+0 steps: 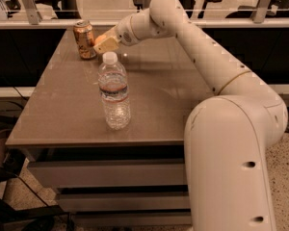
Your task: Move orange near orange can
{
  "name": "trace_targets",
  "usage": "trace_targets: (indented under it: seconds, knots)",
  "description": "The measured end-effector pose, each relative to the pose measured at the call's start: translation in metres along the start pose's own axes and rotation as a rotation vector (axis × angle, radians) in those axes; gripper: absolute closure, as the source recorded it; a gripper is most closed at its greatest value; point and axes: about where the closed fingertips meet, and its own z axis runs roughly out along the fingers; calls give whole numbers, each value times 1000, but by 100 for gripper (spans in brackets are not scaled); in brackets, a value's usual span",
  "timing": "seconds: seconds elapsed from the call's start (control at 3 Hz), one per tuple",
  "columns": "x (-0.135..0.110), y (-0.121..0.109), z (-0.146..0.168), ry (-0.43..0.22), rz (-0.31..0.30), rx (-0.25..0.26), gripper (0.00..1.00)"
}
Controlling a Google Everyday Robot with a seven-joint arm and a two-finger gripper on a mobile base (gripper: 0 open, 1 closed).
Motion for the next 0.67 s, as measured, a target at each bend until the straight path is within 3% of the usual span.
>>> trace_targets:
  seconds: [0.33,0.67]
  knots:
    - [6,4,4,19,6,-16,100]
    - [14,6,5,38,13,-24,81]
